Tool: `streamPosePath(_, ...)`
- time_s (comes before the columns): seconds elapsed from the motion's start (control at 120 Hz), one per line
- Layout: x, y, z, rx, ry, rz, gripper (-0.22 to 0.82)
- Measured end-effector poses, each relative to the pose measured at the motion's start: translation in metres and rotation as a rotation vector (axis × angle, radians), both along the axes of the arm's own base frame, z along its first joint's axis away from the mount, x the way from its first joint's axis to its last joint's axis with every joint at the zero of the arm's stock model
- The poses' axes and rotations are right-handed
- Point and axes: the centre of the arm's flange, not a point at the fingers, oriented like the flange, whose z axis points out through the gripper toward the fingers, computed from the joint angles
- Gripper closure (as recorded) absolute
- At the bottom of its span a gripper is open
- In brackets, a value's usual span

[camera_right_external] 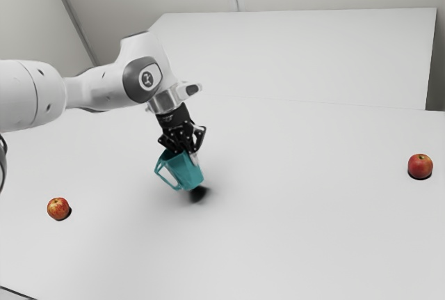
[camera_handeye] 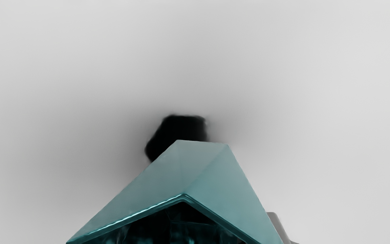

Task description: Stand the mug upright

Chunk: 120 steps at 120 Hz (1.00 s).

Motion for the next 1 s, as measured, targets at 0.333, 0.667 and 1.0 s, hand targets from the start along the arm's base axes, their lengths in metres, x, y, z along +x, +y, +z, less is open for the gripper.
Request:
streamPosePath(0.333, 0.009, -0.013, -0.006, 0.154, -0.101, -0.131, 0.77)
streamPosePath(0.667, 0.014, -0.013, -0.029, 0.178, -0.098, -0.144, 0.77)
streamPosePath(1.0, 0.016, -0.013, -0.045, 0.182, -0.081, -0.147, 0.68)
